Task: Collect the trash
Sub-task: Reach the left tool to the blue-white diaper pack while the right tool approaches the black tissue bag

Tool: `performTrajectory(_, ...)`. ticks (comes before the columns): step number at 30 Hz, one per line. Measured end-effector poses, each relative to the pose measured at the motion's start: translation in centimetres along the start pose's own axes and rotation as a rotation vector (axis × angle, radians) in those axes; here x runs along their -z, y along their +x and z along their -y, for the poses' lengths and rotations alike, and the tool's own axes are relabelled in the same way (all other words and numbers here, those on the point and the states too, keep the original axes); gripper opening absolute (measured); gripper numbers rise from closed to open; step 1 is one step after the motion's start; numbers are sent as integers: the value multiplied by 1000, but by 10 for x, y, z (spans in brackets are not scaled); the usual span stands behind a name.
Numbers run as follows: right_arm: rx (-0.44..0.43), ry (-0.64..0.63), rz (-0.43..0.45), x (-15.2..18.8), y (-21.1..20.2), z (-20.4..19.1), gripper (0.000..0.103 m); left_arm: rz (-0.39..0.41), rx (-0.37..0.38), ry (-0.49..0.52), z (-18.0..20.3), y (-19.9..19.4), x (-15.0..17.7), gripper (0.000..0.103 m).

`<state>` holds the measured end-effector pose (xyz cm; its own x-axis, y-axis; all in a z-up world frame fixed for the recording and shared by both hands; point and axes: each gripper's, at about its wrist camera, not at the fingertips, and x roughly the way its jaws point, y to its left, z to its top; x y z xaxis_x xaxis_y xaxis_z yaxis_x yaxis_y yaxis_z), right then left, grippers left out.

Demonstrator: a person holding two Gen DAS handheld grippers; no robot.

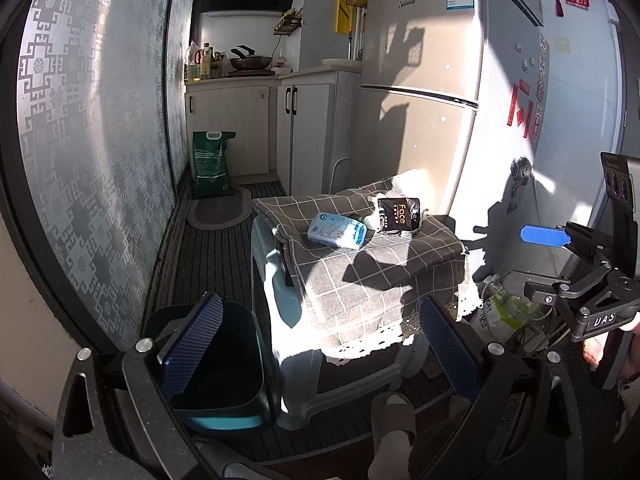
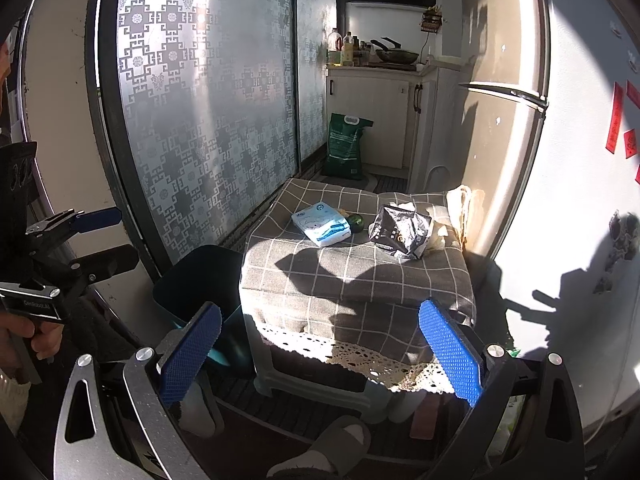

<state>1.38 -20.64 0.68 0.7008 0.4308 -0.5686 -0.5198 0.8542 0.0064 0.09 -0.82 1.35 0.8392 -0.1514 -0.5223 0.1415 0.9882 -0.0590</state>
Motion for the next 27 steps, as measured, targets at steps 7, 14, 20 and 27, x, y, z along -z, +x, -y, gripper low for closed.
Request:
performTrajectory(7,34,44,-6,-11,0,16,100,-29,67,91,5,15,-22,99)
performTrajectory(14,14,75,-20,-25,15,32,100,-100,150,238,13,58,-51,85)
performTrajectory(20,19,94,-49,-35,36,47,100,-205,219,240,10,125,-72,92)
performTrajectory(27,30,124,-102,-36,64,68,100,-285,239,243,7,198,-72,92)
